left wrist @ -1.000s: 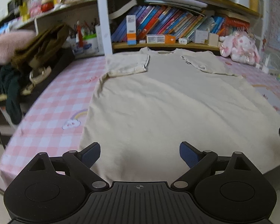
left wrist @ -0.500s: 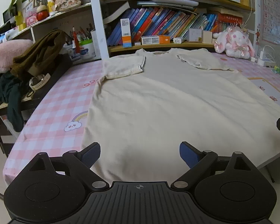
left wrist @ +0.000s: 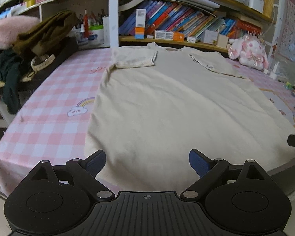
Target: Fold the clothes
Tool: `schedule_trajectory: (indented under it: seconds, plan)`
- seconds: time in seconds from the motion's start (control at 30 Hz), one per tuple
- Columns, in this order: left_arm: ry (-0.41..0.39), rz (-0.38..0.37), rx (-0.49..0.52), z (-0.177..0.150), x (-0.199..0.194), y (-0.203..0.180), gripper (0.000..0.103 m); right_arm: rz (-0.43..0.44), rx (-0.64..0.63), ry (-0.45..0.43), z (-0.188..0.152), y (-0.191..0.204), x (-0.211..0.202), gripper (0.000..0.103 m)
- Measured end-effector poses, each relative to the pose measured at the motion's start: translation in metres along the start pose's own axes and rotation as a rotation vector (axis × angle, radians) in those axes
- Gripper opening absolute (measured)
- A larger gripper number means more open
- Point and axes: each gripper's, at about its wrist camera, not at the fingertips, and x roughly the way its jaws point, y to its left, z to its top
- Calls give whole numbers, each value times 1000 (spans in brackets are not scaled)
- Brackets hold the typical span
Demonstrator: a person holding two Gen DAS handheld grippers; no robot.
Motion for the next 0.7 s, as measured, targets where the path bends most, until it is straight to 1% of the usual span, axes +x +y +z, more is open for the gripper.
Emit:
schedule_trajectory:
  seconds: [0.07, 0.13, 0.2, 0.33, 0.57, 0.63, 0.7]
  plan:
    - [9, 5, -19, -2, 1, 5, 94, 3, 8, 2, 0, -5, 1, 103]
    - [16, 29, -32, -3, 2, 11, 94, 12, 21, 3, -1, -12, 3, 103]
    - [17, 38, -44, -4, 1, 18, 94, 22, 33, 4, -2, -19, 5, 103]
    - [24, 37, -83, -8, 1, 35, 92, 15, 28, 15, -4, -41, 12, 103]
    - [44, 68, -133, -14, 0, 61, 92, 2, 21, 41, -6, -79, 24, 103]
    - [49, 69, -151, -13, 1, 69, 89, -1, 23, 58, -5, -88, 29, 103]
    - [61, 76, -169, -13, 3, 75, 79, 0, 22, 72, -4, -96, 34, 103]
